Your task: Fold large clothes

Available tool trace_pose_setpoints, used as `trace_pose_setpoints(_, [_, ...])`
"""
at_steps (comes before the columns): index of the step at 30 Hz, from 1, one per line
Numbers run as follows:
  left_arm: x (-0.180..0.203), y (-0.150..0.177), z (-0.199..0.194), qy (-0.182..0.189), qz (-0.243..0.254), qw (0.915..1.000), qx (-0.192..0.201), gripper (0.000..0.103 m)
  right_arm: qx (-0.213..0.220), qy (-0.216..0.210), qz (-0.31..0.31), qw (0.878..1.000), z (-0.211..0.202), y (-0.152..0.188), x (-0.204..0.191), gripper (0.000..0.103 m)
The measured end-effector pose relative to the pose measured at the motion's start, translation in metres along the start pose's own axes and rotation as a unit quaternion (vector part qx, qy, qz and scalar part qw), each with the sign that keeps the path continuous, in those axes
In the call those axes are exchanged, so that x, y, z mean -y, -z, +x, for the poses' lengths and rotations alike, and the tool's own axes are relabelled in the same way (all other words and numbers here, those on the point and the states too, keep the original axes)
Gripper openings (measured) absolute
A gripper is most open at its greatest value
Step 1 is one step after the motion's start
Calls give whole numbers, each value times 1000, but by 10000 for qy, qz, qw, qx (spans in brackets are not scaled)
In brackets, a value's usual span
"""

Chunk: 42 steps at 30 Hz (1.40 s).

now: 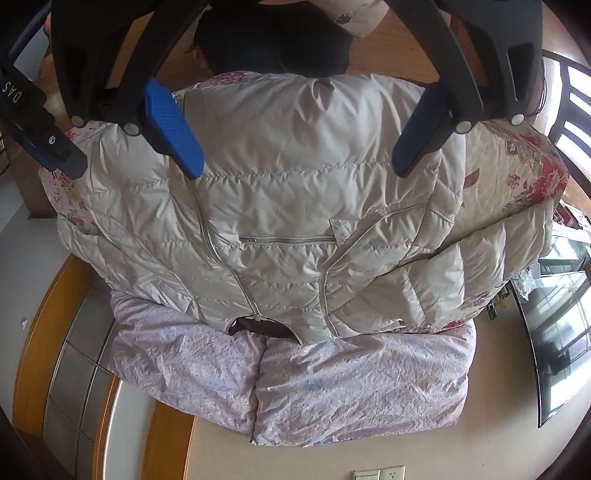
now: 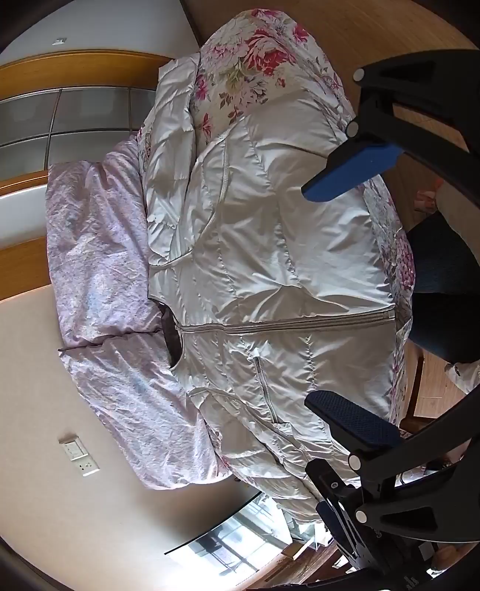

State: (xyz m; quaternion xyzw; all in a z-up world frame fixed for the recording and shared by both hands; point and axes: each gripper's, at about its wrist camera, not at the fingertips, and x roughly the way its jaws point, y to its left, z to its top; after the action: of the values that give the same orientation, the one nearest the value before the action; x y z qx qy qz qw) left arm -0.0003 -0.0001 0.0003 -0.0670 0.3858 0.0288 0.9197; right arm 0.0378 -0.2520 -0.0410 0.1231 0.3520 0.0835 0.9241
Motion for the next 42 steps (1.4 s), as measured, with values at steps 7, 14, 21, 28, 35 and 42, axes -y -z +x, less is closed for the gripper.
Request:
trace_pose_setpoints(7, [0, 0, 0, -7, 9, 10000, 10, 101, -2, 10, -5, 10000, 0, 0, 0, 102])
trace_pose_setpoints(14, [0, 0, 0, -14, 16, 10000, 12, 101, -7, 5, -2, 10000, 0, 0, 1, 102])
trace_pose_setpoints(21, [0, 0, 0, -7, 27, 10000, 17, 101, -7, 6, -3, 10000, 1, 0, 1, 102])
trace_pose_setpoints(28, [0, 0, 0, -20, 25, 10000, 24, 101, -7, 13, -5, 10000, 2, 1, 1, 102])
trace_pose_setpoints(35, [0, 0, 0, -17, 24, 10000, 21, 101, -1, 24, -4, 10000, 2, 1, 1, 102])
trace_pose_setpoints(42, [0, 0, 0, -14, 26, 10000, 20, 101, -7, 23, -1, 10000, 3, 0, 4, 102])
